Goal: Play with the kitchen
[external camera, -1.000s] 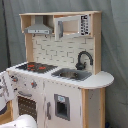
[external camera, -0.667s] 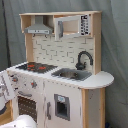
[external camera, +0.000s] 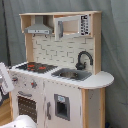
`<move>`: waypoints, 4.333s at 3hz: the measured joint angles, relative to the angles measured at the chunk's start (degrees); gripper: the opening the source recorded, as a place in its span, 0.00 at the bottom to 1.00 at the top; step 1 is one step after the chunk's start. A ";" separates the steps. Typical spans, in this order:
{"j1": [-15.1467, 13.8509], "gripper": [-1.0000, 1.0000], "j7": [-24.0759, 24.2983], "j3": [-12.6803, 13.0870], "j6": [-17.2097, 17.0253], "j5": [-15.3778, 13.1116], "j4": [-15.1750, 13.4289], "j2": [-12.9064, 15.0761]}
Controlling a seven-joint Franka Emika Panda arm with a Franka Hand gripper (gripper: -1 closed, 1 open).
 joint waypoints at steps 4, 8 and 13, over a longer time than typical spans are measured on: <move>8.24 1.00 -12.44 -12.88 -15.96 -3.91 0.00 -0.77; 17.35 1.00 -12.96 -22.52 -34.06 -14.73 -0.17 -0.79; 32.62 1.00 -6.52 -38.26 -44.42 -29.72 -5.33 -1.86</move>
